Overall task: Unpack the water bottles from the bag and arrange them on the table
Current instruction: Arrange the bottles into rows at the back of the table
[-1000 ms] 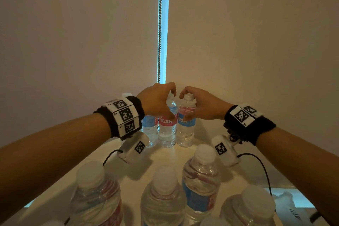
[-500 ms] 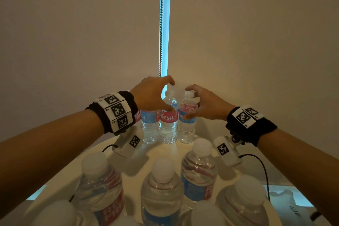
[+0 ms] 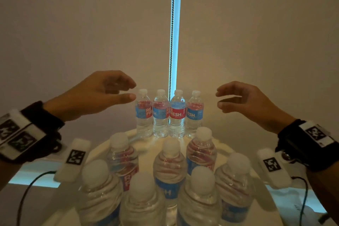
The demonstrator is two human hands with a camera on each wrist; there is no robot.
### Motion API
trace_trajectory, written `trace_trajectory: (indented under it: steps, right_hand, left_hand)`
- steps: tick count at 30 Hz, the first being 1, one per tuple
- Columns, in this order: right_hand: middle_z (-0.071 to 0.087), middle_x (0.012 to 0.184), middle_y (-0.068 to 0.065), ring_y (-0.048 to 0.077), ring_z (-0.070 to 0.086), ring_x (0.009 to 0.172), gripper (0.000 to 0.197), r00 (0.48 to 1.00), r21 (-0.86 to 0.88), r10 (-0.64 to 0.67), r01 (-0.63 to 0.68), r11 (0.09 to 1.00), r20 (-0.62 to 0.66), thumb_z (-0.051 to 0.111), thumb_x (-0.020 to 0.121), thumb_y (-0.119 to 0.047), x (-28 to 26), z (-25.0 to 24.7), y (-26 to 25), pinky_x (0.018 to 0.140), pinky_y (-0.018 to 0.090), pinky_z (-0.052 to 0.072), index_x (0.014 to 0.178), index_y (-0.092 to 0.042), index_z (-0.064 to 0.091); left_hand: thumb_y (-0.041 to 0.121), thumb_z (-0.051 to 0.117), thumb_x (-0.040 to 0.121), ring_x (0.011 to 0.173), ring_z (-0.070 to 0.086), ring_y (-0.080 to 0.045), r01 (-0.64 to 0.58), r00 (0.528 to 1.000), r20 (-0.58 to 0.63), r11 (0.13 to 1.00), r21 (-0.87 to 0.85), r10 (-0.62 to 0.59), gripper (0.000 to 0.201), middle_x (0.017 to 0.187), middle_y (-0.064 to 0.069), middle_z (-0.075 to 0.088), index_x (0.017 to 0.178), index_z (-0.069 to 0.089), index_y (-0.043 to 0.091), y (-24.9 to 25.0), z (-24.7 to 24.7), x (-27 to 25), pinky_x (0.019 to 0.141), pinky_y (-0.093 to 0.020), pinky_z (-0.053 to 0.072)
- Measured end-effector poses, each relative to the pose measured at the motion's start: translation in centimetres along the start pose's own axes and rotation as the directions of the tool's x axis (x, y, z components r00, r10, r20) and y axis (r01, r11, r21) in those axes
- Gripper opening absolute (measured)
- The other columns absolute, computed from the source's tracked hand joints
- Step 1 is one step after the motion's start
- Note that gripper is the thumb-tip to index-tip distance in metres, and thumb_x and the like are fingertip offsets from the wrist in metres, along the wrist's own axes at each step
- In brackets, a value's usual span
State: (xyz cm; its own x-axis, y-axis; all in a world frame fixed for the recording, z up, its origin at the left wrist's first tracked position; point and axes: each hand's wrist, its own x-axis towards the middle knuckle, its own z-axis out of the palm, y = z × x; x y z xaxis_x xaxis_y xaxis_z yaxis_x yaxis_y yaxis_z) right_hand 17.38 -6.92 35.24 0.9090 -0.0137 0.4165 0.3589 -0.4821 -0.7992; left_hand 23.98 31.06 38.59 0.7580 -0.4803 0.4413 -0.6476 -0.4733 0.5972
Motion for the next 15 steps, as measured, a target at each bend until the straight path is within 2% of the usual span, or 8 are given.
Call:
trace_trajectory:
  steps: [2, 4, 6, 9, 12, 15]
  right_hand:
    - [0.071, 0.116, 0.008, 0.033, 0.071, 0.103, 0.057, 0.989, 0.114, -0.03, 0.014, 0.993, 0.142, 0.081, 0.062, -0.031, -1.4, 0.1, -1.1, 0.087, 0.047, 0.06, 0.114, -0.013, 0.065]
    - [0.07, 0.119, 0.006, 0.032, 0.071, 0.105, 0.055, 0.957, 0.124, -0.06, 0.025, 0.992, 0.282, 0.081, 0.067, -0.026, -2.5, 0.4, -2.0, 0.084, 0.04, 0.061, 0.117, -0.014, 0.064]
    - [0.068, 0.123, 0.005, 0.032, 0.07, 0.106, 0.054, 0.907, 0.106, -0.056, 0.012, 0.994, 0.417, 0.082, 0.071, -0.019, -3.1, 0.9, -2.4, 0.084, 0.036, 0.059, 0.121, -0.019, 0.063]
    - [0.065, 0.128, 0.002, 0.028, 0.069, 0.105, 0.062, 0.824, 0.038, -0.016, -0.006, 0.999, 0.566, 0.077, 0.078, 0.004, -3.6, 1.8, -2.6, 0.088, 0.04, 0.059, 0.129, -0.025, 0.058]
    - [0.061, 0.134, -0.004, 0.026, 0.066, 0.113, 0.068, 0.749, -0.058, 0.017, 0.029, 0.998, 0.662, 0.074, 0.083, 0.003, -4.1, 3.0, -3.0, 0.092, 0.04, 0.057, 0.138, -0.028, 0.049]
    - [0.06, 0.136, -0.007, 0.014, 0.064, 0.118, 0.065, 0.739, -0.088, 0.01, 0.067, 0.994, 0.673, 0.074, 0.085, -0.001, -4.7, 3.9, -3.7, 0.089, 0.026, 0.055, 0.138, -0.028, 0.048]
  left_hand:
    - [0.046, 0.075, 0.079, 0.106, 0.069, -0.011, 0.028, 0.998, 0.057, 0.991, -0.128, -0.021, 0.037, 0.112, 0.003, 0.074, 0.106, 0.071, 0.021, 0.4, -0.6, -2.3, 0.095, -0.038, 0.052]
    - [0.039, 0.073, 0.084, 0.111, 0.068, -0.015, 0.05, 0.989, 0.145, 0.979, -0.196, -0.021, 0.032, 0.116, 0.001, 0.073, 0.109, 0.07, 0.019, 0.7, -1.0, -4.2, 0.097, -0.042, 0.052]
    - [0.026, 0.073, 0.086, 0.116, 0.065, -0.015, 0.079, 0.964, 0.266, 0.973, -0.219, -0.018, 0.028, 0.123, 0.001, 0.07, 0.113, 0.069, 0.021, 0.6, -1.0, -5.6, 0.096, -0.037, 0.055]
    - [0.011, 0.069, 0.082, 0.122, 0.061, -0.01, 0.139, 0.927, 0.374, 0.954, -0.267, -0.031, 0.04, 0.13, 0.007, 0.066, 0.119, 0.067, 0.026, 0.3, -0.5, -7.0, 0.094, -0.024, 0.054]
    - [-0.001, 0.068, 0.084, 0.125, 0.059, -0.015, 0.151, 0.908, 0.418, 0.947, -0.284, -0.02, 0.049, 0.134, 0.003, 0.064, 0.129, 0.062, 0.017, -0.2, 0.3, -8.0, 0.096, -0.026, 0.052]
    - [-0.005, 0.069, 0.085, 0.121, 0.062, -0.02, 0.125, 0.901, 0.435, 0.964, -0.234, -0.011, 0.049, 0.13, -0.002, 0.066, 0.13, 0.06, 0.011, -0.3, 1.1, -8.6, 0.1, -0.035, 0.052]
